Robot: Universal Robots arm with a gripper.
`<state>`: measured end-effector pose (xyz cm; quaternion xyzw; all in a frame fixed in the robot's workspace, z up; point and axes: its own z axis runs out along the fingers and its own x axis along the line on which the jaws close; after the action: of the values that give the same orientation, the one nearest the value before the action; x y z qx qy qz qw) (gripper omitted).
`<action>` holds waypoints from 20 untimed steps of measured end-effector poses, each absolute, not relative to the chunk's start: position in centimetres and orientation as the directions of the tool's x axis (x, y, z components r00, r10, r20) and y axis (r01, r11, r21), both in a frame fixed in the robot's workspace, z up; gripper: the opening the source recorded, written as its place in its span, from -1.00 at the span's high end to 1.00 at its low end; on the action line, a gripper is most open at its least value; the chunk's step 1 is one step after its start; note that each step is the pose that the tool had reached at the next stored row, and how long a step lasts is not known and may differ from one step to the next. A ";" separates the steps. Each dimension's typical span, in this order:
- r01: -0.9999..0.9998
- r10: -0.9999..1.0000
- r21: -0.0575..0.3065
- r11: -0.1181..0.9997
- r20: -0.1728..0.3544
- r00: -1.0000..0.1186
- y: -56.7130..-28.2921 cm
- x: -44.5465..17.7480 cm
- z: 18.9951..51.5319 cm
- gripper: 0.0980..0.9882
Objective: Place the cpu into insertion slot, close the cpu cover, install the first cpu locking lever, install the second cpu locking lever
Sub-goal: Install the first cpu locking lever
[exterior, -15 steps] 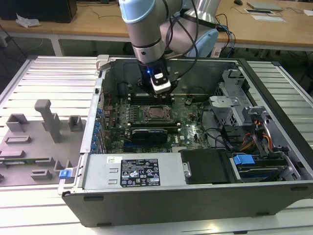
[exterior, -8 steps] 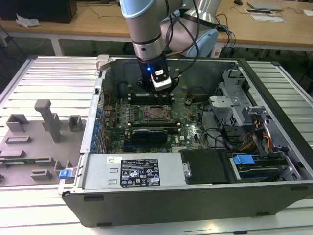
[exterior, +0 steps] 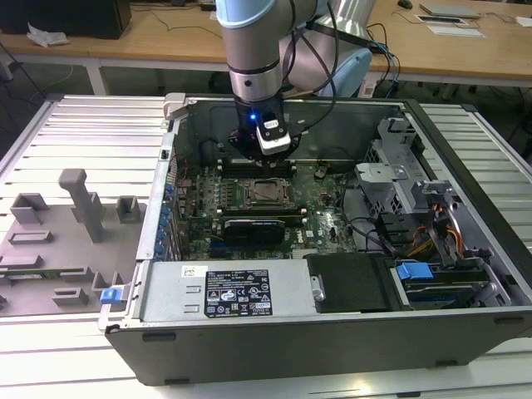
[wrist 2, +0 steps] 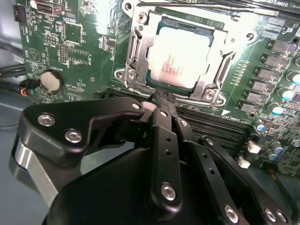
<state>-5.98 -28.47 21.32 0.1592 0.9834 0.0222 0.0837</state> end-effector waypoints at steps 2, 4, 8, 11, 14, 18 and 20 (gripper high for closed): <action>0.309 0.315 0.062 0.949 -0.160 -0.935 -28.5 -6.0 21.3 0.98; 0.309 0.312 0.045 0.950 -0.166 -0.935 -28.5 -6.0 21.3 0.98; 0.309 0.306 0.010 0.951 -0.177 -0.935 -28.6 -6.0 21.3 0.98; 0.309 0.306 0.007 0.951 -0.178 -0.935 -29.4 -6.0 21.3 0.98; 0.309 0.305 0.007 0.951 -0.178 -0.935 -30.1 -6.0 21.3 0.98; 0.309 0.305 0.007 0.951 -0.178 -0.935 -31.1 -6.0 21.3 0.98; 0.309 0.306 0.008 0.951 -0.178 -0.935 -31.3 -6.0 21.3 0.98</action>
<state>-6.03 -31.27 21.26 0.1562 0.9837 -0.0103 0.0890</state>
